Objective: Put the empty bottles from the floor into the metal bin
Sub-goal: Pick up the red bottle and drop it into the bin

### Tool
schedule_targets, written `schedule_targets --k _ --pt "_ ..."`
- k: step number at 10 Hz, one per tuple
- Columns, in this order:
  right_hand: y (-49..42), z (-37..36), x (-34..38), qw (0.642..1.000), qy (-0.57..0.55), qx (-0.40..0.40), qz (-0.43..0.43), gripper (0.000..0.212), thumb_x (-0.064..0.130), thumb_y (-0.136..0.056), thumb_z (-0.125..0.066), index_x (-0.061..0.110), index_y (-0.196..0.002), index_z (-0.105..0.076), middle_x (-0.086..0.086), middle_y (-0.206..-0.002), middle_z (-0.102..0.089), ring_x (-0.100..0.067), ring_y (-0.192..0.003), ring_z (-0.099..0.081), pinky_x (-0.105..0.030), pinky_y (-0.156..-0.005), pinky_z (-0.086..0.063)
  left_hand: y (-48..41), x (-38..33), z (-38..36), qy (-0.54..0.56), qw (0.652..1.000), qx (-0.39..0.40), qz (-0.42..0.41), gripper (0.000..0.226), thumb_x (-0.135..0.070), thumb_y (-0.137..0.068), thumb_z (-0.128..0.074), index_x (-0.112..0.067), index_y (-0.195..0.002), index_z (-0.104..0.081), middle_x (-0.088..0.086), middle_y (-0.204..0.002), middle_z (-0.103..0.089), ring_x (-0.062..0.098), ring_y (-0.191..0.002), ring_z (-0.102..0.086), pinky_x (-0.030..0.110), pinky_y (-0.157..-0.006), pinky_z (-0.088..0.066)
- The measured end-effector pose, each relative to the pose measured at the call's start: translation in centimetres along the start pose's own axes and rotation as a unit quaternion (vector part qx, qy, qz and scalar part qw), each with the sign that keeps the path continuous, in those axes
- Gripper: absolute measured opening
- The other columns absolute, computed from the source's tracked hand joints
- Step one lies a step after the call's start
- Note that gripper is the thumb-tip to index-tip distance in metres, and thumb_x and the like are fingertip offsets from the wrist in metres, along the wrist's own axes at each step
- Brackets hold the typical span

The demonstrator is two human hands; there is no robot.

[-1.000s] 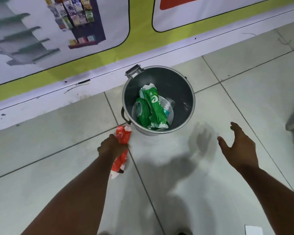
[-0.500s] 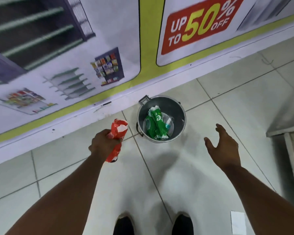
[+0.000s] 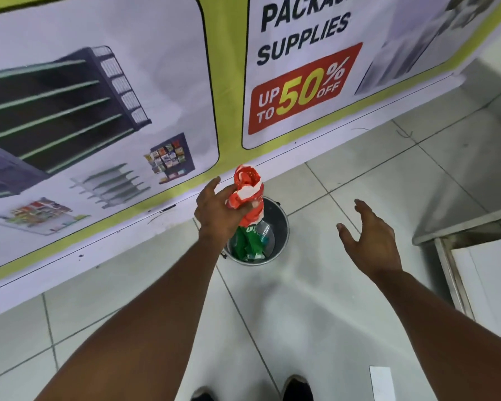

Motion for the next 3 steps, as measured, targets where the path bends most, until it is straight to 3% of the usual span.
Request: schedule_targets --k 1,2,3 --pt "0.2 -0.5 -0.2 1.0 0.005 0.004 -0.002 0.064 0.034 -0.092 -0.062 0.013 -0.146 -0.036 -0.008 -0.143 -0.054 -0.031 -0.127 -0.052 -0.049 -0.11 -0.036 0.3 0.4 -1.7 -0.055 0.998 0.018 -0.022 0.081 -0.072 -0.062 -0.074 -0.042 -0.135 -0.053 0.001 -0.157 -0.034 0.03 -0.145 -0.023 0.059 -0.113 -0.026" --pt "0.5 -1.2 -0.2 1.0 0.005 0.027 0.004 0.065 0.036 -0.093 -0.061 0.012 -0.148 -0.035 -0.008 -0.145 -0.052 -0.031 -0.128 -0.051 -0.049 -0.11 -0.036 1.3 3.1 -3.0 -0.156 0.981 0.101 0.051 0.114 -0.074 -0.06 -0.073 -0.043 -0.151 -0.013 0.006 -0.165 -0.009 0.034 -0.15 -0.005 0.06 -0.114 -0.017" --pt "0.5 -1.0 0.4 0.999 0.01 0.034 0.009 0.066 0.036 -0.093 -0.061 0.012 -0.148 -0.035 -0.008 -0.145 -0.052 -0.031 -0.127 -0.051 -0.05 -0.109 -0.037 3.3 6.3 -2.3 -0.202 0.965 0.141 0.092 0.13 -0.072 -0.06 -0.076 -0.038 -0.152 0.009 0.008 -0.165 0.005 0.035 -0.15 0.004 0.06 -0.116 -0.014"
Point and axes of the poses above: each hand's wrist, its own y-axis away from the middle knuckle, its own z-axis out of the back of the hand, x = y × z, the point moved 5 cm from there along -y, towards the middle knuckle
